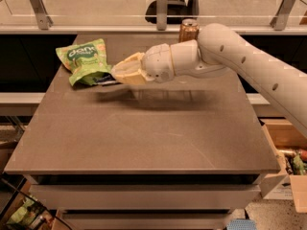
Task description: Move rxbar blueberry near green rice chip bag
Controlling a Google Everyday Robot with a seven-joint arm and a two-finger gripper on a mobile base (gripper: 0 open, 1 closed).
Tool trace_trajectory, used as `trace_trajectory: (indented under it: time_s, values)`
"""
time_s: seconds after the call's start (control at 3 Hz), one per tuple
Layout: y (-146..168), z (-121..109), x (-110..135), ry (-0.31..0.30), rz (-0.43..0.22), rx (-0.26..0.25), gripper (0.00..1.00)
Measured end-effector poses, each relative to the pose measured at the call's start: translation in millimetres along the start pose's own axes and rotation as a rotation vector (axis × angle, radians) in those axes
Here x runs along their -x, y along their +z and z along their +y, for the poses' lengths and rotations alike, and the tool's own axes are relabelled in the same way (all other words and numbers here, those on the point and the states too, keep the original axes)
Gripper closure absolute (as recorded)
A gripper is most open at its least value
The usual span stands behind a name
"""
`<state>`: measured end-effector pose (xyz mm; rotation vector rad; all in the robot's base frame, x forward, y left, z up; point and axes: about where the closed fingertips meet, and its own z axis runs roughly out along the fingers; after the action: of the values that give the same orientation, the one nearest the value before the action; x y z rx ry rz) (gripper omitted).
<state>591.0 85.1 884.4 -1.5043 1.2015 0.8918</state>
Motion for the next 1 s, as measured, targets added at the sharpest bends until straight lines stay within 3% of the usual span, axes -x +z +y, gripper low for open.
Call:
trace_trajectory:
  time_s: [0.33, 1.0]
  values:
    - [1.3, 1.0, -0.6, 0.001, 0.0, 0.003, 1.0]
    - [6.2, 2.7, 1.3, -0.001, -0.004, 0.012, 0.59]
